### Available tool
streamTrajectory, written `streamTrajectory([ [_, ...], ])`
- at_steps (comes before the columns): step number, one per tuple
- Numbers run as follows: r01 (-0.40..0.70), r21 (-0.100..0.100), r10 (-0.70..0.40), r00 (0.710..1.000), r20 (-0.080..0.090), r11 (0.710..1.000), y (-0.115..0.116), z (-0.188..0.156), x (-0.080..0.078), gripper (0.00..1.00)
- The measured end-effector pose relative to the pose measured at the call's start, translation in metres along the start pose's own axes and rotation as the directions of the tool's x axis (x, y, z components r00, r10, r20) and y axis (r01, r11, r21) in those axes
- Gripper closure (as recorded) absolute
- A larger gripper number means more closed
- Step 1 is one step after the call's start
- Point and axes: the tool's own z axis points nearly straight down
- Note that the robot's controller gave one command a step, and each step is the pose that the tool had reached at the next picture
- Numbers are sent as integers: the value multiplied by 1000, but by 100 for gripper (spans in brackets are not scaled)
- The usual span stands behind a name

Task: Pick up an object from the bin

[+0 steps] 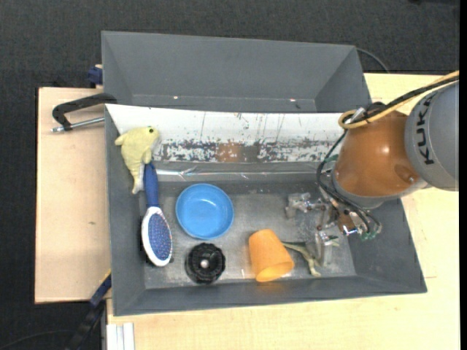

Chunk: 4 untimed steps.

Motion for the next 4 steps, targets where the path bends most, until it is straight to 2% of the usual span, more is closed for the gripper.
streamTrajectory([
  [1, 4, 3, -4, 1000, 7, 1000, 1, -1, -2, 100],
  [2, 4, 3, -4, 1000, 7, 1000, 1, 0, -1, 0],
  [3, 175, 3, -175, 985, 11, 985, 93, -66, 6, 0],
  [4, 168, 4, -168, 986, 7, 986, 89, -63, 7, 100],
])
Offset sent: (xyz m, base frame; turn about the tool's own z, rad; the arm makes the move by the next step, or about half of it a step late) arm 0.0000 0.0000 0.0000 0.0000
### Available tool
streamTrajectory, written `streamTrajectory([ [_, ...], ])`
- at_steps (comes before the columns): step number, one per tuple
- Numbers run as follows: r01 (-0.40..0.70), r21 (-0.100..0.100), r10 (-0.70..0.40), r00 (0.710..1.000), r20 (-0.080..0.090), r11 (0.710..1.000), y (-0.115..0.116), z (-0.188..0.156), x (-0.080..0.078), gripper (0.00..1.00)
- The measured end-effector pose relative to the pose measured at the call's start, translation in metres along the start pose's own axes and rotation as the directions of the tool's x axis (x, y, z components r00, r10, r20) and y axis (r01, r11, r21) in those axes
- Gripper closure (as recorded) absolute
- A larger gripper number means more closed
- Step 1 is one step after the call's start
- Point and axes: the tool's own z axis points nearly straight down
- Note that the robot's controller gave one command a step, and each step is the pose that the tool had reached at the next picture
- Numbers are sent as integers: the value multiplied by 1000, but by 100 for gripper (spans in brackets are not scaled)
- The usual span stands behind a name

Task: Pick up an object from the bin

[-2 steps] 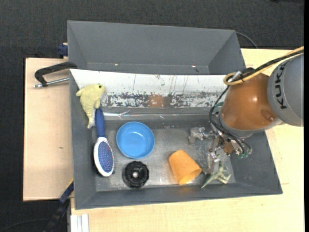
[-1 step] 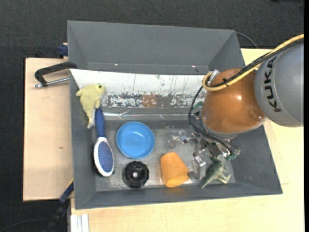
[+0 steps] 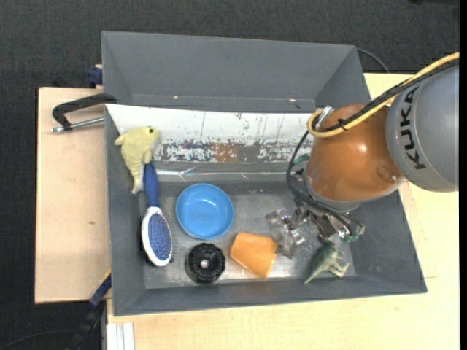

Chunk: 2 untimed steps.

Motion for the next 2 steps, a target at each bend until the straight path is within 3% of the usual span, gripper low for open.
streamTrajectory([
  [1, -128, 6, 128, 992, 10, 992, -60, -63, -39, 100],
  [2, -72, 7, 71, 997, 11, 997, -70, -161, -45, 100],
])
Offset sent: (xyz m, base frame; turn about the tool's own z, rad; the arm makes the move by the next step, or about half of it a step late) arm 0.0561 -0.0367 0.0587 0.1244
